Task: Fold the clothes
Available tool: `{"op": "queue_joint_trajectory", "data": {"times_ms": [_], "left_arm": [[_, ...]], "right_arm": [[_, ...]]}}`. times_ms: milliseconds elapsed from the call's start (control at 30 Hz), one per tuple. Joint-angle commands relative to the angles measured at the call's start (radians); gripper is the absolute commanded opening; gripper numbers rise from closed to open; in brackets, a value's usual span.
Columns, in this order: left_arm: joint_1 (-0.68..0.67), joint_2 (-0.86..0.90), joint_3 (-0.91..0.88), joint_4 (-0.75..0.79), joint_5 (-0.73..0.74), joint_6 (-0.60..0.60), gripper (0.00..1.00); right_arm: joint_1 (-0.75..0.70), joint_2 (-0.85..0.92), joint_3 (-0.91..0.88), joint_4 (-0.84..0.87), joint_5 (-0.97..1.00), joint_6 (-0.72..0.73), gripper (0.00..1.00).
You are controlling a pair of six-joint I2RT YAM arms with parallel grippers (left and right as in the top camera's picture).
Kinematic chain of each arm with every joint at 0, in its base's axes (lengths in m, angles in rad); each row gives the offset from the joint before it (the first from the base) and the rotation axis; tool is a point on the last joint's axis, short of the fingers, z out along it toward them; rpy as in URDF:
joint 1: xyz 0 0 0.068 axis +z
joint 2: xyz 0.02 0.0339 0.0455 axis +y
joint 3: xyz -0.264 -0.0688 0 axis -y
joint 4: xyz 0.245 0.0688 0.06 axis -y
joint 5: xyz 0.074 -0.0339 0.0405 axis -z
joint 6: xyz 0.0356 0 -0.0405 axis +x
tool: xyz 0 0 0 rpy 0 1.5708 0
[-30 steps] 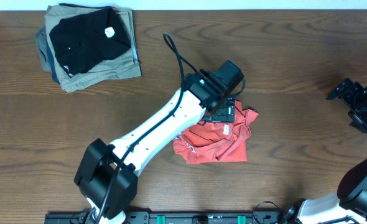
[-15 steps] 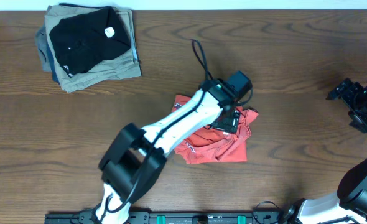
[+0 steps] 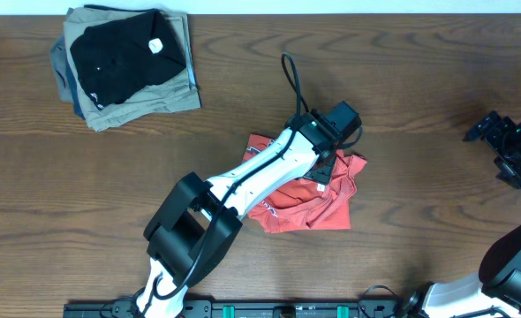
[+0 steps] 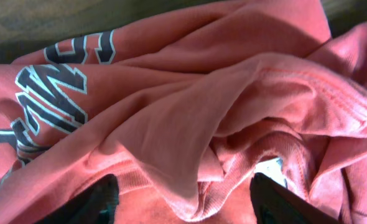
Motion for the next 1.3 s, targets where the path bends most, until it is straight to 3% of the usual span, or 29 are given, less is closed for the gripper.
{"op": "queue_joint_trajectory", "data": {"times_ms": [0, 400, 700, 967, 1167, 1233, 1267], "left_arm": [[0.0, 0.02, -0.005, 0.01, -0.019, 0.007, 0.63], [0.0, 0.028, -0.005, 0.012, -0.02, 0.007, 0.06], [-0.013, -0.055, -0.001, 0.027, -0.018, -0.033, 0.06], [-0.017, -0.048, -0.002, 0.225, 0.045, -0.167, 0.06], [-0.026, 0.005, -0.005, 0.311, 0.045, -0.176, 0.06], [-0.026, 0.017, -0.005, 0.32, 0.045, -0.181, 0.09], [-0.026, 0.02, -0.005, 0.324, 0.044, -0.182, 0.17]], "right_arm": [[-0.008, -0.018, 0.012, 0.0, 0.01, -0.001, 0.99], [-0.008, -0.018, 0.012, 0.0, 0.01, -0.001, 0.99], [-0.008, -0.018, 0.012, 0.0, 0.01, -0.001, 0.99], [-0.008, -0.018, 0.012, 0.0, 0.01, -0.001, 0.99], [-0.008, -0.018, 0.012, 0.0, 0.01, -0.001, 0.99], [-0.008, -0.018, 0.012, 0.0, 0.01, -0.001, 0.99], [-0.008, -0.018, 0.012, 0.0, 0.01, -0.001, 0.99]]}}
